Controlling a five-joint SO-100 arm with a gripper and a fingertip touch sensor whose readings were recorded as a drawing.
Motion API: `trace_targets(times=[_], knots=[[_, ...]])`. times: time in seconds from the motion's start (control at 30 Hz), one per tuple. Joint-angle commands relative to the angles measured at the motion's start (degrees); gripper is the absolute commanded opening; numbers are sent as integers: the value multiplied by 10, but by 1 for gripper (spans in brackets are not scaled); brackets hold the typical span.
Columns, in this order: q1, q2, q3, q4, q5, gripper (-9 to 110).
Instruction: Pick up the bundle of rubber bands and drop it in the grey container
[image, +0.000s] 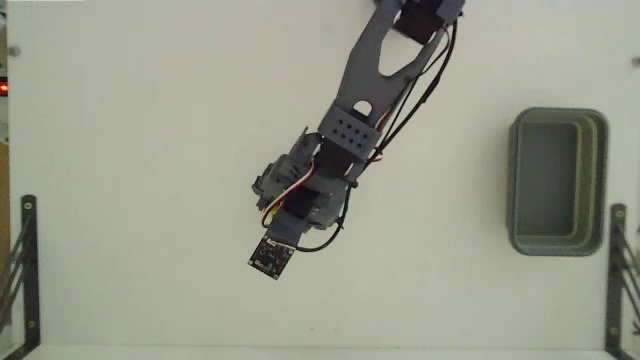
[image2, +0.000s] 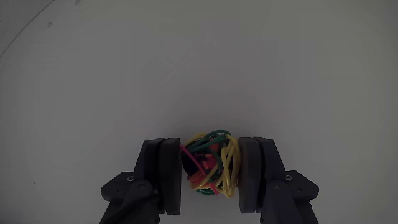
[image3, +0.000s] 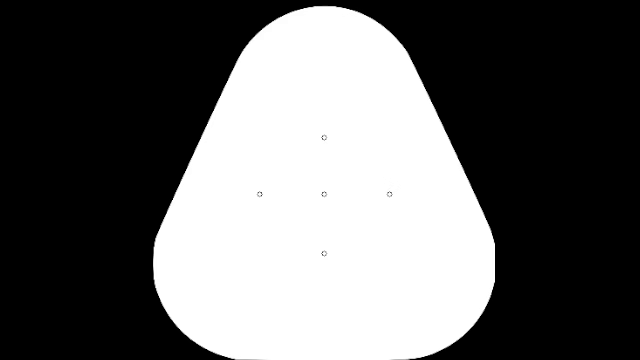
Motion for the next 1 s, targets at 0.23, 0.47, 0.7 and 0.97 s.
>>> trace_targets(times=[0.23,0.47,0.7,0.97], knots=[[14,17,0,-10,3,50],[14,17,0,-10,3,48],[14,17,0,-10,3,46],[14,17,0,-10,3,44]])
